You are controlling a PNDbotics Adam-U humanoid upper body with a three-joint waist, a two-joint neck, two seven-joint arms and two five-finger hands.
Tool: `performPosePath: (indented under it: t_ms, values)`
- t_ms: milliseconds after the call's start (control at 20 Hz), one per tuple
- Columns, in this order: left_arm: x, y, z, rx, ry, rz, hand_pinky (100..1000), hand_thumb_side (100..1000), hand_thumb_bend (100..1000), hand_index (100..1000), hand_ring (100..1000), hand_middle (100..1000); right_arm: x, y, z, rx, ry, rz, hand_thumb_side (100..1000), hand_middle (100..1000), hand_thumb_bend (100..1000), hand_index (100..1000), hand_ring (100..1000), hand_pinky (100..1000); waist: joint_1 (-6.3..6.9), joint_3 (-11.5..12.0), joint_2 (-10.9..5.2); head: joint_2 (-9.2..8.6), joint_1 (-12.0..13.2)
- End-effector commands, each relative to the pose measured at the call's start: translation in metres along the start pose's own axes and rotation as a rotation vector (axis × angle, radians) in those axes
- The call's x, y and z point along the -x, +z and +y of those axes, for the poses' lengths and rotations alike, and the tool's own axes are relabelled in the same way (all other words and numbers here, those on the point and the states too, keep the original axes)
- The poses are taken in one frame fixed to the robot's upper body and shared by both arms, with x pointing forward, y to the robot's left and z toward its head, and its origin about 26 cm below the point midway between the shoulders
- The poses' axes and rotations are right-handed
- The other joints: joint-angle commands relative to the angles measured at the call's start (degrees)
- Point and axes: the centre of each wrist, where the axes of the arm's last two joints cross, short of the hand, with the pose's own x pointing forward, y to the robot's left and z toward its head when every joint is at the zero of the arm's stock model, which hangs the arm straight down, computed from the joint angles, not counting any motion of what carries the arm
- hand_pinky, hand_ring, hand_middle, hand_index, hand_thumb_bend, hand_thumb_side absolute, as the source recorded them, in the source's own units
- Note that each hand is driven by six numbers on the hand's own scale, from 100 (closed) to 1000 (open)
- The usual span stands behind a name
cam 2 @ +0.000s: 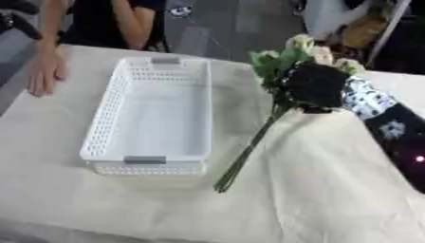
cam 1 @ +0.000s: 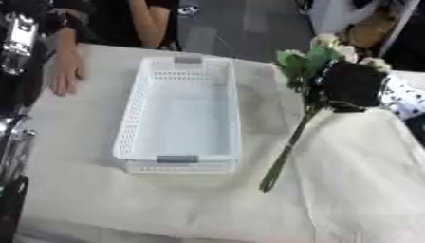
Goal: Pick up objects on the table and place them in the box.
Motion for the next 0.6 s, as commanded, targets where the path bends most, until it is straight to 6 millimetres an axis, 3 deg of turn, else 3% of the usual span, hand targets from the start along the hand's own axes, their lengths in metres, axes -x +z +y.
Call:
performPosePath:
  t_ms: [50,300,600]
  values:
    - [-0.006,-0.002,0.006,0.007,-0.034,-0.016,482,772,100,711,622,742,0.048,0.008,-0.053,0.338,-0.077,-0.134,100,277,100,278,269,129,0.03,-0.29,-0.89,-0.09,0.9]
    - [-0.005,-0.001,0.007,0.006,-0.037,-0.012,483,771,100,711,621,742,0.073,0.004,-0.08,0.366,-0.053,-0.058,100,280,100,276,277,148,0.0,-0.48,-1.31,-0.09,1.02]
    - [-0.005,-0.001,0.006,0.005,-0.035,-0.011,483,771,100,711,622,742,0.081,-0.012,-0.092,0.417,-0.063,-0.034,100,284,100,277,288,157,-0.01,-0.25,-1.47,-0.09,1.07]
